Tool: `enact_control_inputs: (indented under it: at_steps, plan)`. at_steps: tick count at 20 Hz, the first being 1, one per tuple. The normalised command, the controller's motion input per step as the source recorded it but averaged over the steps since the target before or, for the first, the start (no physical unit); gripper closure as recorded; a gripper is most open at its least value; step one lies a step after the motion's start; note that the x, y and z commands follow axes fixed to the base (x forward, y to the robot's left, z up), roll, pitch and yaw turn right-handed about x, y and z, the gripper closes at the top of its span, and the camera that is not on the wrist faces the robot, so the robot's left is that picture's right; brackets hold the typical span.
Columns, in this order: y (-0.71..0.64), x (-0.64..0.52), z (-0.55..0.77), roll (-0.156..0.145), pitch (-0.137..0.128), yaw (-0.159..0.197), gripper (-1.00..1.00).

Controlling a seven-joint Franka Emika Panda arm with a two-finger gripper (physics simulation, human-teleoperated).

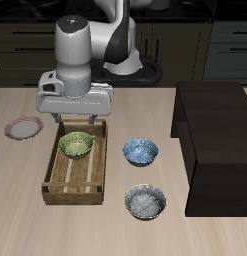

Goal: Place the green bowl and the black bowl in the wooden tray

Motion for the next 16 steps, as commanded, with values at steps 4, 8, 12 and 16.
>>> enact_control_inputs:
  at_steps: [4, 8, 12, 16]
  plan:
    - [0.14, 0.27, 0.09, 0.033, 0.043, -0.01, -1.0]
    - [0.09, 0.54, 0.17, 0.017, 0.05, -0.009, -1.0]
    - [0.12, 0.34, 0.02, -0.009, 0.029, 0.008, -1.0]
    - [0.21, 0.34, -0.06, 0.016, 0.043, 0.021, -1.0]
